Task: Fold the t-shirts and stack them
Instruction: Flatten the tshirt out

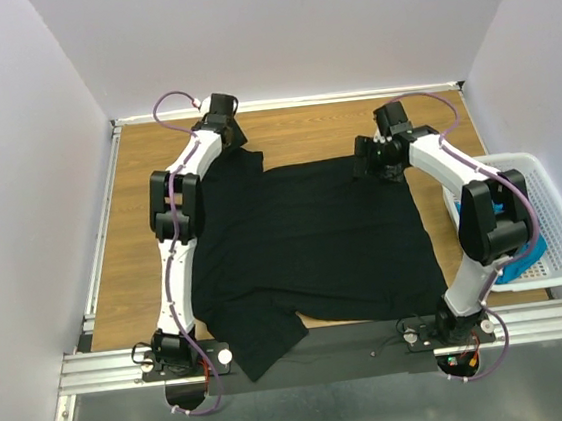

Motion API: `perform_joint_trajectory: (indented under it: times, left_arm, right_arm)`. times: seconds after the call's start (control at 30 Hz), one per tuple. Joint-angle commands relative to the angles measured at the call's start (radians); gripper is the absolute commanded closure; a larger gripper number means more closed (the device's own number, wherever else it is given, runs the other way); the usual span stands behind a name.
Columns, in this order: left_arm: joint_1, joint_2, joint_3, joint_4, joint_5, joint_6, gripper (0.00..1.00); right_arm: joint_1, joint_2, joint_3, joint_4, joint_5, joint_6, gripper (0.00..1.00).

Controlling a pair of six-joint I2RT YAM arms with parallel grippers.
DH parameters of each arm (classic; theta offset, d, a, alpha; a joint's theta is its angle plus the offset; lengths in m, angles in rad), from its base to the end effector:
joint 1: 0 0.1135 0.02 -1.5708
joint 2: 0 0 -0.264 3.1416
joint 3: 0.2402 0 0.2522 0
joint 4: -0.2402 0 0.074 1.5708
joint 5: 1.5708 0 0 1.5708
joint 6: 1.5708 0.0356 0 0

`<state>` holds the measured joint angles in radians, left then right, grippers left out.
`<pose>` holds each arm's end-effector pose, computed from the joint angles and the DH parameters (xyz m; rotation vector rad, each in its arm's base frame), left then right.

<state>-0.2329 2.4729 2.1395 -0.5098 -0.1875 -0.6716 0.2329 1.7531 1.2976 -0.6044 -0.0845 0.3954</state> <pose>0.5374 -0.1207 0.1723 -0.6066 2.3259 -0.1965 0.3571 0.0878 0.2238 0.1869 2.6567 0.3220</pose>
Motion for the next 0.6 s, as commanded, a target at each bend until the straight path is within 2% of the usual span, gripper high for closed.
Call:
perform_joint_trajectory:
  times: [0.0, 0.2, 0.33, 0.43, 0.57]
  left_arm:
    - [0.023, -0.207, -0.149, 0.077, -0.027, 0.03, 0.39]
    - [0.127, -0.467, -0.361, 0.091, -0.075, 0.05, 0.32]
    - [0.176, -0.604, -0.626, 0.166, -0.087, 0.112, 0.27]
    - [0.207, -0.656, -0.766, 0.209, -0.069, 0.153, 0.25]
    - [0.225, -0.686, -0.859, 0.238, -0.035, 0.184, 0.22]
  right_arm:
    - [-0.041, 0.068, 0.121, 0.018, 0.075, -0.036, 0.16]
    - [-0.138, 0.205, 0.296, 0.026, 0.118, -0.04, 0.26]
    - [-0.197, 0.287, 0.37, 0.029, 0.15, -0.052, 0.34]
    - [-0.228, 0.347, 0.411, 0.038, 0.135, -0.085, 0.41]
    - [-0.253, 0.414, 0.459, 0.054, 0.12, -0.131, 0.42]
